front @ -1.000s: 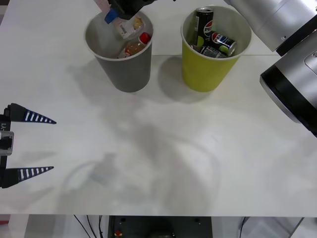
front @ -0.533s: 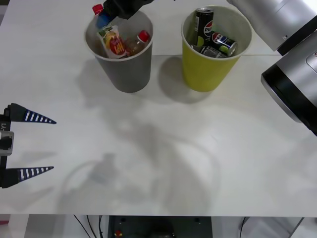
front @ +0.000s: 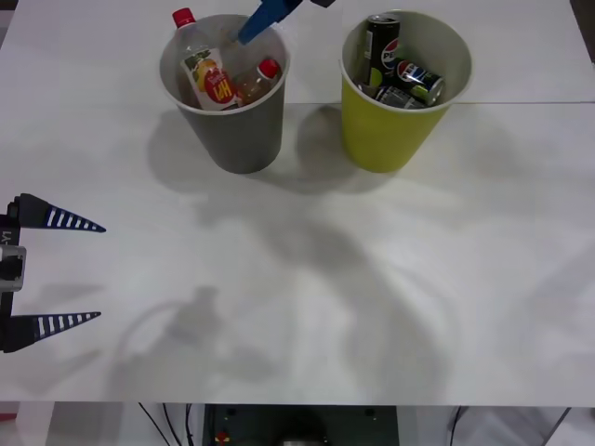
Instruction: Put the can into the green bin and the plastic bottle into the gray bin
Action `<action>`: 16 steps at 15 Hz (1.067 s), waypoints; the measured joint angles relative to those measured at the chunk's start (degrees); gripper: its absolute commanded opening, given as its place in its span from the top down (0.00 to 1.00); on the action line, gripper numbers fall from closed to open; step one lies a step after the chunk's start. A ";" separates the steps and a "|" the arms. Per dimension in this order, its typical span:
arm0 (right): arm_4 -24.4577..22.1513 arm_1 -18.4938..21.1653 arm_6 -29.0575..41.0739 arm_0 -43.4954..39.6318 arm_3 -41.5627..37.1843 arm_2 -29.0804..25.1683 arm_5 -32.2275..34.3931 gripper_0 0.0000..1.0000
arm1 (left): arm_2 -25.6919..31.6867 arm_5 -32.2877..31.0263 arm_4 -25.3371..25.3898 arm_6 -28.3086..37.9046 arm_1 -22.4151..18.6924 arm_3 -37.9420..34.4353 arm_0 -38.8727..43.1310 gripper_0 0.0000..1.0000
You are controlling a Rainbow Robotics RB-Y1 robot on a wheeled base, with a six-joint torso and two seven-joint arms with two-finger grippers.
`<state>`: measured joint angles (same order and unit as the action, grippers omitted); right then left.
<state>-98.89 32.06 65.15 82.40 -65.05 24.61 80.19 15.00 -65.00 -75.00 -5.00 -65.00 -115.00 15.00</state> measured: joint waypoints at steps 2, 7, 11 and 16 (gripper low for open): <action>2.73 4.42 -0.12 -4.79 -7.51 -2.23 2.26 0.00 | 0.00 0.00 0.01 0.00 0.00 -0.01 0.00 0.00; 7.27 14.77 -0.75 -22.46 -29.50 -10.49 3.06 0.00 | 0.00 0.00 0.00 0.00 0.00 0.00 0.00 0.00; 9.24 20.58 -4.46 -37.33 -41.74 -19.43 3.15 0.00 | 0.00 0.00 0.00 0.00 0.00 0.00 0.00 0.00; 13.64 25.43 -16.79 -55.37 -47.82 -30.55 3.40 0.00 | 0.00 0.00 0.00 0.00 0.00 0.00 0.00 0.00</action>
<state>-85.25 57.49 48.36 27.03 -112.87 -5.94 83.60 15.00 -65.00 -75.00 -5.00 -65.00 -115.00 15.00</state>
